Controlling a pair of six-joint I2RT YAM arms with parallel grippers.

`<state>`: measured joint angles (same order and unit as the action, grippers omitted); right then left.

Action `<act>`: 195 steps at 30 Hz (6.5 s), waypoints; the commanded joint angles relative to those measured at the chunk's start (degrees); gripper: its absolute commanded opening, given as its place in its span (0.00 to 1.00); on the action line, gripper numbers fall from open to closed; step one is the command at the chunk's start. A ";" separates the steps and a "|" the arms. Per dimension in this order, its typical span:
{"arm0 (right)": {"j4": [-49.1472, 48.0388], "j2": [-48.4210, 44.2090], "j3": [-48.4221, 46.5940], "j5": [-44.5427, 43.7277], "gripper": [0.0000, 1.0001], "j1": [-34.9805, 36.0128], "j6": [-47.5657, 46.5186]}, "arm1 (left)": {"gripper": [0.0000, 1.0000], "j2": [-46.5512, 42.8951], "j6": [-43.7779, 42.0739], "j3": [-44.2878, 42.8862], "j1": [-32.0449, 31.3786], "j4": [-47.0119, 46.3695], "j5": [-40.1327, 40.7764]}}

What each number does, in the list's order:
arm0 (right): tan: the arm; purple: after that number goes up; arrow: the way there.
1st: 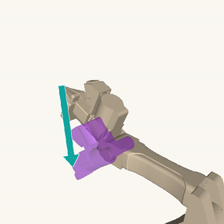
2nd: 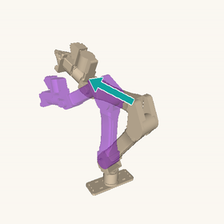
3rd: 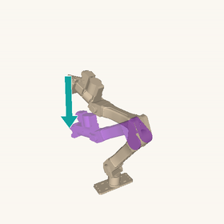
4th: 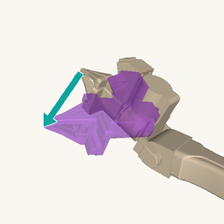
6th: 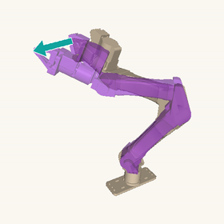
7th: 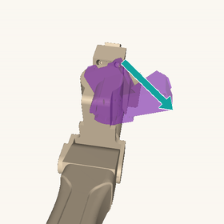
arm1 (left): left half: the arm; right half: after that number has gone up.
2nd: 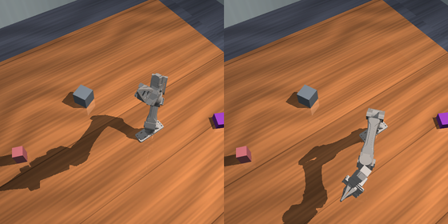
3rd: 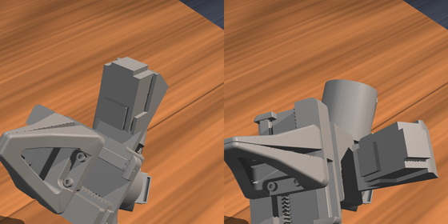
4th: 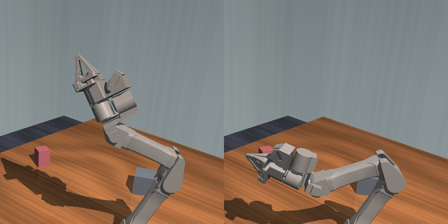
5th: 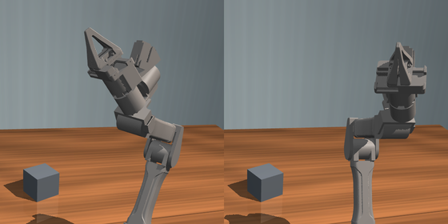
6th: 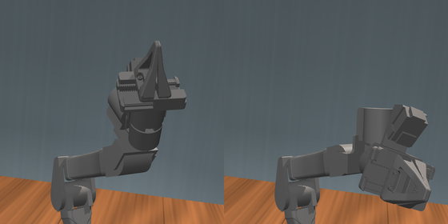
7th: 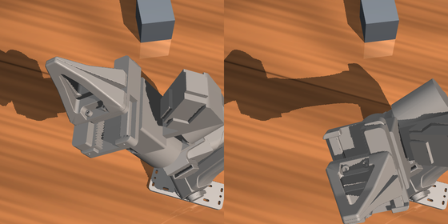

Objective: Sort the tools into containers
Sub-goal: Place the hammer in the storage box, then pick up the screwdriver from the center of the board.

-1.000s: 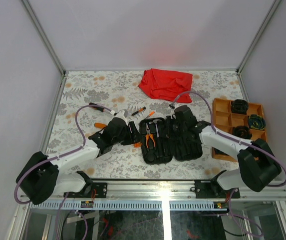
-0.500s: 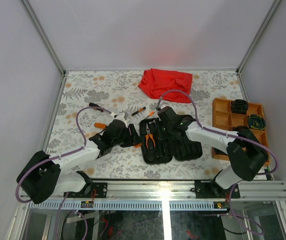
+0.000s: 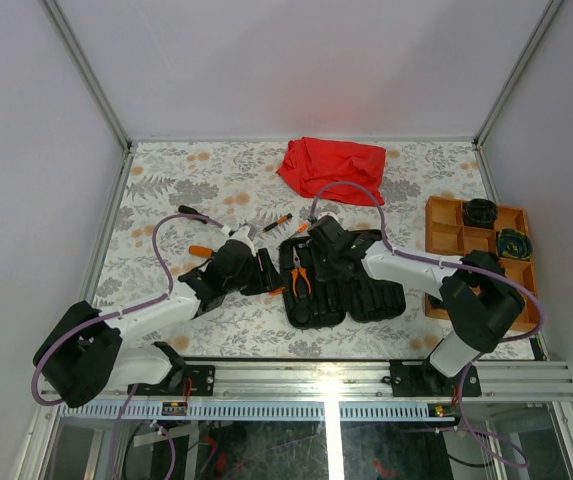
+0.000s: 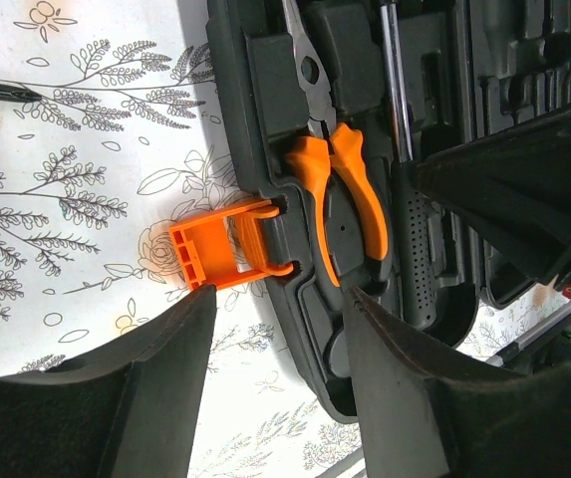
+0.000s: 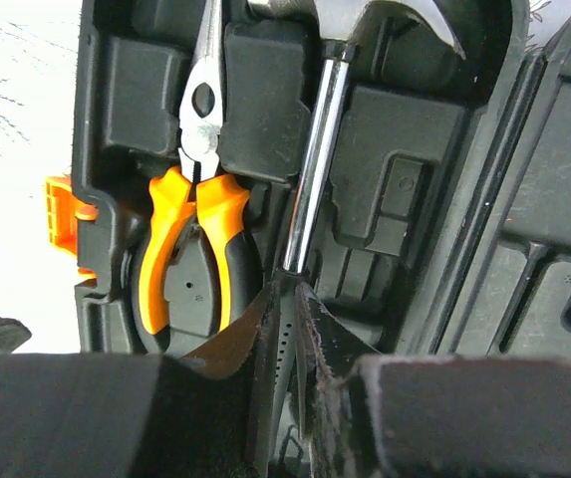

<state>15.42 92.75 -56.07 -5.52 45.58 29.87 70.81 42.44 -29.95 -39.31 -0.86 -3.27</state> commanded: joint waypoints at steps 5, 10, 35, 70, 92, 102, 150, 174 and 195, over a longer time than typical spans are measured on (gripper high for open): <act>-0.05 2.25 -2.26 -1.33 0.17 0.37 -1.60 | 0.52 -0.14 -1.41 0.40 0.36 -3.33 -0.45; 0.25 4.77 -1.70 -1.35 0.14 0.32 -1.57 | 0.52 0.38 -1.56 0.25 0.37 -3.09 -0.62; 3.70 14.84 1.95 4.41 0.01 0.34 -2.40 | 0.39 10.72 -3.39 0.56 0.11 -8.15 -2.12; 2.39 15.96 10.43 7.26 0.00 7.42 2.80 | 0.27 15.14 -4.39 -2.00 -3.29 -8.24 -2.47; 9.13 -2.59 10.19 3.67 0.09 7.46 5.53 | 0.27 11.61 -3.75 -3.49 -7.27 -4.31 -1.91; 6.59 -14.97 5.23 -10.28 0.36 7.43 6.15 | 0.33 5.50 -3.25 -6.24 -7.27 -0.29 0.12; -0.57 -38.17 -28.57 -31.24 0.99 7.42 11.01 | 0.65 11.52 -1.97 -18.46 22.47 19.01 18.50; -1.28 -39.64 -23.78 -27.64 0.99 7.45 8.84 | 0.68 9.66 1.90 -14.63 28.02 21.19 26.48; 10.54 -42.20 -2.81 -30.69 0.99 7.43 4.89 | 0.71 19.75 6.88 -18.03 29.81 19.41 24.79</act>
<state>26.00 51.75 -59.55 -34.39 52.80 34.09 88.60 46.89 -46.19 -9.80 19.18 20.60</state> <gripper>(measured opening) 0.995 0.708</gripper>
